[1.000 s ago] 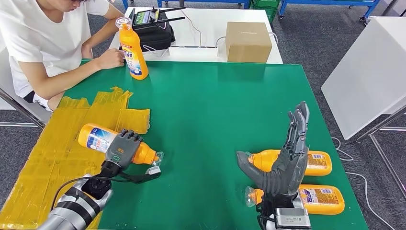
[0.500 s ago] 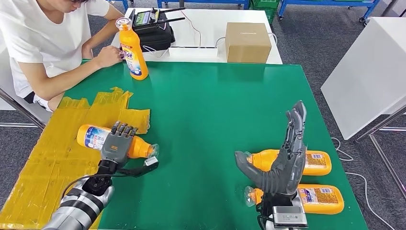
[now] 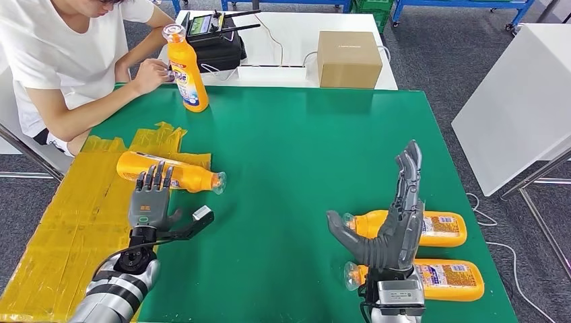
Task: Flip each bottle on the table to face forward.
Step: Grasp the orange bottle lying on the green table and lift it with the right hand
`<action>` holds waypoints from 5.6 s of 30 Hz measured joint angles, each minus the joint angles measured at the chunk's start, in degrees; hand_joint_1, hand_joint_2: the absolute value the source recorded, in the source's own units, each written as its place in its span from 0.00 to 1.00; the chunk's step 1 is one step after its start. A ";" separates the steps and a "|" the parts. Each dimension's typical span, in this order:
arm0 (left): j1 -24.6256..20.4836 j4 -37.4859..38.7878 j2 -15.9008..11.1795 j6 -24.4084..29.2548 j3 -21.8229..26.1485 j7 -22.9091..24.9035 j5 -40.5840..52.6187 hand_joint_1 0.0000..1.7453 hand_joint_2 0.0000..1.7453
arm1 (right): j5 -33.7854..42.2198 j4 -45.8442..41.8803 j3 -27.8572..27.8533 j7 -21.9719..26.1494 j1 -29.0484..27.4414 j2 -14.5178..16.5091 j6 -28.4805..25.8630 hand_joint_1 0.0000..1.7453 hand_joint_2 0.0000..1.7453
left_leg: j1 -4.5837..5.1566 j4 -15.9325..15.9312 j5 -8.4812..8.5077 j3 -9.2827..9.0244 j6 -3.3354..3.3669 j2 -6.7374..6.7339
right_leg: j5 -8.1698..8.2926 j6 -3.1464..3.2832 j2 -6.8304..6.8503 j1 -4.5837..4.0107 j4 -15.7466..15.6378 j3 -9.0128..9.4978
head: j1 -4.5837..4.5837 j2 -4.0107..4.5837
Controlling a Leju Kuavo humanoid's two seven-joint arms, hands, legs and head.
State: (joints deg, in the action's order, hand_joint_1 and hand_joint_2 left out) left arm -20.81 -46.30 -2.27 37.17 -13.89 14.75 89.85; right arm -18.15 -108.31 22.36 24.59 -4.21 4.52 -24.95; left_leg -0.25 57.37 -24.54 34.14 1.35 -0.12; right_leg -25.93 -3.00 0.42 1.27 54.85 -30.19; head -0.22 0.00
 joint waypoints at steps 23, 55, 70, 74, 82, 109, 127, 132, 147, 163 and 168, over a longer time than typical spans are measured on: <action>16.48 -38.20 8.47 -4.53 1.40 -45.83 -66.47 0.00 1.00 | -39.70 2.52 1.03 -18.37 -1.06 -9.75 1.47 0.00 1.00 | 0.10 0.02 -0.14 0.10 0.13 0.02 | 0.00 -0.02 0.03 0.07 -0.21 -0.03 | -0.02 0.00; 22.78 -50.24 8.47 -26.40 0.03 -43.68 -79.18 0.00 1.00 | -35.81 12.48 -21.04 -20.52 -5.66 -27.10 18.58 0.00 1.00 | 0.12 0.03 -0.14 0.04 0.15 0.03 | 0.01 -0.05 0.09 0.08 -0.21 0.01 | -0.04 0.00; 22.46 -48.66 8.66 -27.46 -0.32 -42.83 -78.96 0.00 1.00 | -42.06 22.71 -22.05 -24.33 -3.03 -27.53 19.92 0.00 1.00 | 0.13 0.03 -0.14 0.03 0.16 0.04 | 0.01 -0.06 0.09 0.08 -0.21 0.03 | -0.04 0.00; 22.41 -48.51 8.74 -27.53 -0.32 -42.81 -79.02 0.00 1.00 | -42.34 24.42 -22.05 -24.44 -2.57 -27.53 19.94 0.00 1.00 | 0.13 0.03 -0.14 0.04 0.15 0.03 | 0.01 -0.06 0.09 0.08 -0.21 0.03 | -0.04 0.00; 21.27 -47.66 8.85 -27.75 -1.34 -42.72 -79.17 0.00 1.00 | -46.14 32.33 -21.61 -26.06 2.39 -27.34 19.65 0.00 1.00 | 0.14 0.03 -0.12 0.03 0.17 0.03 | 0.03 -0.06 0.08 0.09 -0.21 0.06 | -0.03 0.00; 17.59 -44.34 9.11 -28.18 -3.70 -42.41 -80.87 0.00 1.00 | -54.78 49.75 -10.79 -19.60 16.76 -25.16 14.33 0.00 1.00 | 0.11 0.03 -0.10 -0.49 0.20 -0.20 | 0.07 -0.09 -0.13 0.07 -0.21 0.42 | -0.03 0.00; 13.72 -39.69 8.93 -28.06 -5.54 -45.32 -85.70 0.00 1.00 | -26.44 52.80 8.85 -11.37 27.77 -40.61 44.17 1.00 1.00 | 0.17 0.08 -0.07 -0.55 0.29 0.17 | 0.09 -0.15 0.22 0.12 -0.25 0.67 | -0.05 0.00; 13.76 -39.61 8.85 -27.27 -5.69 -44.90 -85.25 0.00 1.00 | -27.51 53.39 10.63 -16.56 27.85 -40.91 35.02 1.00 1.00 | 0.16 0.06 -0.08 -0.50 0.31 0.17 | 0.08 -0.15 0.21 0.11 -0.24 0.68 | -0.04 0.00; 16.97 -43.68 9.27 -28.10 -5.72 -41.74 -80.53 0.00 1.00 | -45.74 42.35 -10.09 -25.44 18.46 -18.95 -5.53 1.00 1.00 | 0.07 0.03 -0.07 -0.17 0.29 0.17 | 0.03 -0.11 0.23 0.03 -0.19 0.34 | -0.04 0.00; 17.33 -43.69 9.29 -28.50 -6.93 -41.69 -79.81 0.00 1.00 | -41.49 30.30 -20.43 -18.77 12.34 -9.95 -13.56 1.00 1.00 | 0.12 0.04 -0.07 -0.10 0.29 0.15 | 0.04 -0.11 0.22 0.08 -0.20 0.26 | -0.04 0.00; 17.26 -43.70 9.26 -29.67 -7.32 -40.96 -79.09 0.00 1.00 | -23.54 26.09 -20.81 -10.10 10.47 -6.85 -8.12 1.00 1.00 | 0.11 0.03 -0.08 -0.09 0.29 0.15 | 0.03 -0.11 0.20 0.07 -0.19 0.24 | -0.04 0.00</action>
State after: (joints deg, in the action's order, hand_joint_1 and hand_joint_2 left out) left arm -3.55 -90.00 6.98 7.51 -21.21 -26.22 10.76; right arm -41.69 -82.22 1.55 14.49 6.26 -2.32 -33.07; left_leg -0.14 57.39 -24.62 34.05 1.64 0.02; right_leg -25.90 -3.11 0.62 1.35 54.65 -29.95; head -0.26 0.00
